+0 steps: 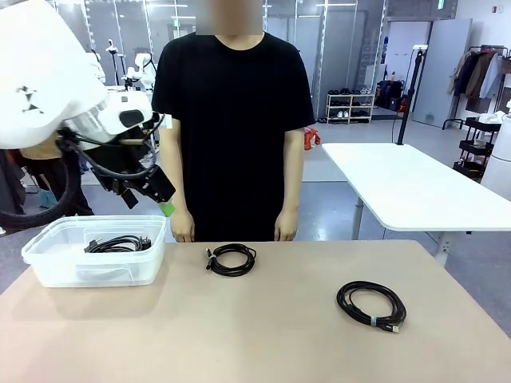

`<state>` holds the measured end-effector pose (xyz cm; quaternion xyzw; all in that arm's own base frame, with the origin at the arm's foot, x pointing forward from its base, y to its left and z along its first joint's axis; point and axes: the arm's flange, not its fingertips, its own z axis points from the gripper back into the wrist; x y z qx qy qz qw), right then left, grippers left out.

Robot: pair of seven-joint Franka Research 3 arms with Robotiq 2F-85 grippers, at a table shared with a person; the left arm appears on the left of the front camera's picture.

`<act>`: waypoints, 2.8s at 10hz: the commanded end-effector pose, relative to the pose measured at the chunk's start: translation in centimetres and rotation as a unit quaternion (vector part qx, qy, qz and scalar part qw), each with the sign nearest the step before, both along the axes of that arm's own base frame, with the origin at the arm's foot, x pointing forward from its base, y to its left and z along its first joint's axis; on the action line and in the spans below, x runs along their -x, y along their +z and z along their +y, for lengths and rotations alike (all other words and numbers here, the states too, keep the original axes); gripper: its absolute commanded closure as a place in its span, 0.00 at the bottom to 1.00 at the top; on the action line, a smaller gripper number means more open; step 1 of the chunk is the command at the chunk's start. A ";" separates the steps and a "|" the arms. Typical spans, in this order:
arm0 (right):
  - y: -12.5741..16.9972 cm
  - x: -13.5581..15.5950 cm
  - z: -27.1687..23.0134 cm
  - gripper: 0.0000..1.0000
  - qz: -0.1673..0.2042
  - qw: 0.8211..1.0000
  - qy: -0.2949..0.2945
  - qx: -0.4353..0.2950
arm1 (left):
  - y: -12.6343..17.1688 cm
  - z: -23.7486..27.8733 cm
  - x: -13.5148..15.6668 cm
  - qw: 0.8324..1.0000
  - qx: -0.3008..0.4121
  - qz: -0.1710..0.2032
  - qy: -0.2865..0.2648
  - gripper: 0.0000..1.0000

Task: Organize and store the cables.
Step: Place the USB Extension Cable into the Organizing box.

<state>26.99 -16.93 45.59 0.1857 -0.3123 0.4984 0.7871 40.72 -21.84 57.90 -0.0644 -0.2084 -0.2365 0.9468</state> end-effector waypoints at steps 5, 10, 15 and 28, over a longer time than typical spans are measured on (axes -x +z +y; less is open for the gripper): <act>0.0 -0.3 0.1 0.00 -0.003 1.000 0.000 0.001 | 0.0 0.0 0.0 1.000 0.000 0.000 0.000 0.00; 0.0 -0.3 0.1 0.00 -0.003 1.000 0.000 0.001 | -1.2 -3.7 -2.1 1.000 0.011 0.013 0.006 0.00; 0.0 -0.3 0.1 0.00 -0.003 1.000 0.000 0.001 | -9.0 -12.8 -9.8 0.986 -0.007 0.061 0.158 0.00; 0.0 -0.3 0.1 0.00 -0.003 1.000 0.000 0.001 | -22.6 -12.1 -19.1 0.962 -0.003 0.078 0.262 0.00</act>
